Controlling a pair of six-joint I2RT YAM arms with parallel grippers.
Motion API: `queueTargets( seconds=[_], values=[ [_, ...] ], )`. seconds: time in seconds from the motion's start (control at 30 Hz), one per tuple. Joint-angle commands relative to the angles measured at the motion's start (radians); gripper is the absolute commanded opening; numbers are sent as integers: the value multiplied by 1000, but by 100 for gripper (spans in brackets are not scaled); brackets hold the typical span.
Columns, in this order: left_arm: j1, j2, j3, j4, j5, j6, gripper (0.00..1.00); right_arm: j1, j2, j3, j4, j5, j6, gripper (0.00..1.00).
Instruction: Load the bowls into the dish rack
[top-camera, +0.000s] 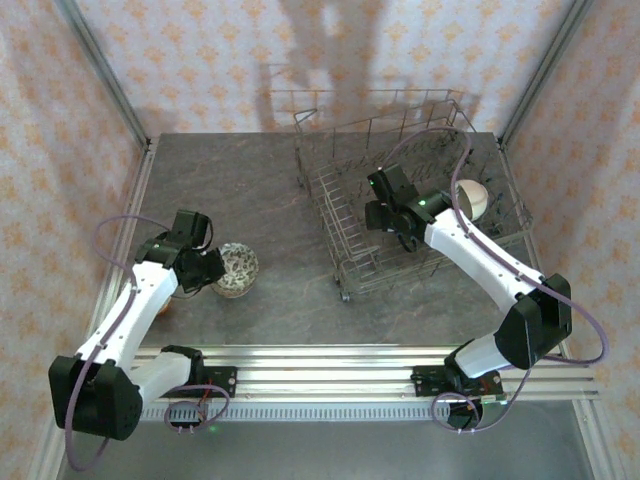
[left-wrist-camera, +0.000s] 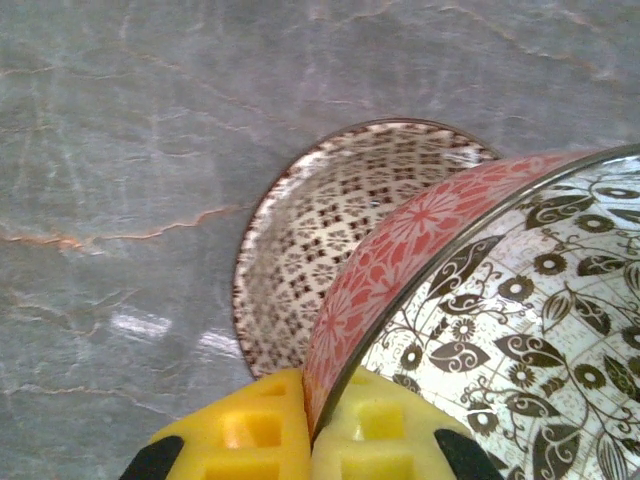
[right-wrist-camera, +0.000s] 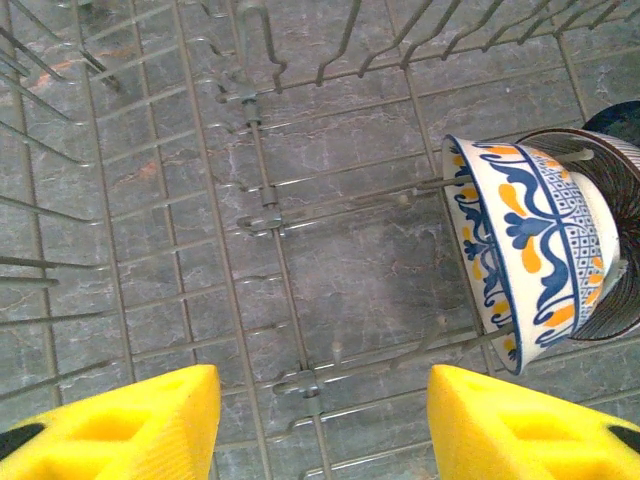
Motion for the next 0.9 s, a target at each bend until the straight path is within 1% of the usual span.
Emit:
queueTargets(
  seconds=[0.0,0.17,0.4,0.53,0.7,0.8,0.87],
  values=[
    [-52,-44,51,87,27,-61,0,-9,-1,62,14,-22,-17,56],
    [-149,-8,194,98,-9,-70,0,-14,31,133,-8,-28,-36,56],
    [-276,85,400,126,-56,-56,0,-19,13,194,-13,-69,-60,57],
    [-336,156,515,147,-83,-39,0,-20,-23,227,1,-148,-64,57],
    [-380,225,587,217,-84,-45,0,-20,-89,227,64,-285,-65,57],
    [-418,273,651,205,-110,-34,0,-21,-124,218,82,-353,-78,57],
    [-441,300,690,193,-130,-2,0,-19,-152,200,103,-398,-86,57]
  ],
)
